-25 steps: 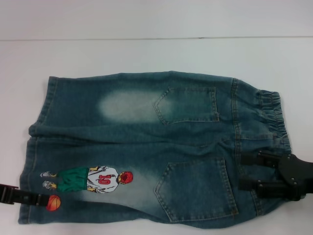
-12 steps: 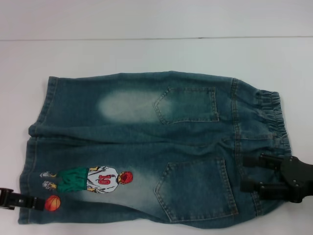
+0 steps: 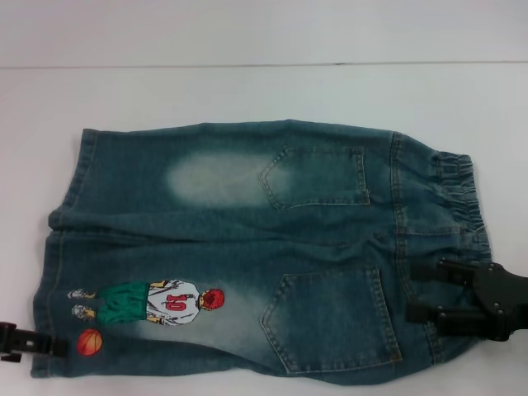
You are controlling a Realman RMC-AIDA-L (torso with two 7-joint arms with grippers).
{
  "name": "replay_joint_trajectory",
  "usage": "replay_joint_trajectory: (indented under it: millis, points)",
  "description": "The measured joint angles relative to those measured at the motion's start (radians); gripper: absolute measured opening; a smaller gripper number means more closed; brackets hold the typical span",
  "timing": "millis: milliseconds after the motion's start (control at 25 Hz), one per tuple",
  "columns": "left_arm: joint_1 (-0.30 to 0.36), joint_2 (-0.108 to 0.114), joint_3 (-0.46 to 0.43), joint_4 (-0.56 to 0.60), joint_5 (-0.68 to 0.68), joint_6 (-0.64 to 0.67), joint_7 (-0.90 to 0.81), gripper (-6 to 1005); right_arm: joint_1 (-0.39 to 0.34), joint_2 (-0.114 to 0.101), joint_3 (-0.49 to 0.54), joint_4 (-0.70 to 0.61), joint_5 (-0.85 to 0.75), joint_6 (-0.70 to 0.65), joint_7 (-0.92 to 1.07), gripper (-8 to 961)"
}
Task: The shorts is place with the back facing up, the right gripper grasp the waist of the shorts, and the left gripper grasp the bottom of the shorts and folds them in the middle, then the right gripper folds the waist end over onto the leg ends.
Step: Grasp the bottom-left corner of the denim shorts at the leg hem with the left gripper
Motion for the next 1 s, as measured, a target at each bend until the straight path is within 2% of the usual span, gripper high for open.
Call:
replay_joint_trajectory:
  millis: [440,1000]
  points:
    - [-0.003,0.000,0.009,-0.034,0.013,-0.031,0.006,963,0.000,0.000,0.000,0.000,0.000,0.001,0.000,943]
    - [-0.016,-0.012,0.021,-0.036,0.004,-0.007,0.010,964,0.002,0.000,0.000,0.000,0.000,0.003,0.000,944]
